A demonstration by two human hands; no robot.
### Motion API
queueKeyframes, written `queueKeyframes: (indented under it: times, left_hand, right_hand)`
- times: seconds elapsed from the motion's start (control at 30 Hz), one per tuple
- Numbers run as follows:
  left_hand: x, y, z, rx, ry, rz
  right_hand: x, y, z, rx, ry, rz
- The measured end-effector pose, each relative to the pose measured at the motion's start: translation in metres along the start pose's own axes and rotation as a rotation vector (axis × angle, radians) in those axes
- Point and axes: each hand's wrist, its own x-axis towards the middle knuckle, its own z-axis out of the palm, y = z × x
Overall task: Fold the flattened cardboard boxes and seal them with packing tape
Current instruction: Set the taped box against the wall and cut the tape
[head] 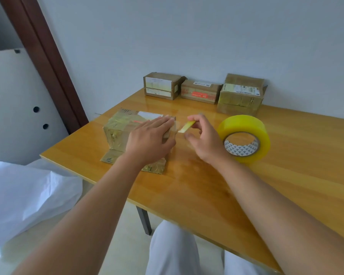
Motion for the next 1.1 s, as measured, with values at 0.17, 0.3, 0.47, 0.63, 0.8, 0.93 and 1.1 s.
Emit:
queueKeyframes:
  times: [0.17,0.3,0.47,0.63,0.8,0.93,1.1]
  left_hand:
    - [0.0,-0.001,0.002,0.008,0.021,-0.004]
    - [0.002,-0.002,0.003,0.016,0.02,-0.013]
    - [0.003,-0.001,0.003,0.035,0.021,-0.06]
    - [0.004,-0.006,-0.002,0.025,-0.014,-0.062]
    - [0.007,-0.014,-0.003,0.02,-0.061,-0.063]
    - [0.008,-0.018,-0.002,0.009,-0.065,-0.051]
    - [0.008,-0.02,-0.002,0.005,-0.063,-0.045]
  right_hand:
    - [-0.008,0.015,0.007,-0.062,0.082,-0.07]
    - [-0.016,0.021,0.002,-0.074,0.119,-0.105]
    - [-0.022,0.02,0.0,0.003,0.127,-0.148]
    - [-0.024,0.022,0.0,0.063,0.053,-0.115]
    - [-0.025,0.019,-0.005,0.169,0.05,-0.083]
    - [-0.027,0.017,-0.007,0.168,-0.024,-0.061]
    - [-0.028,0.015,-0.007,0.13,-0.058,-0.046]
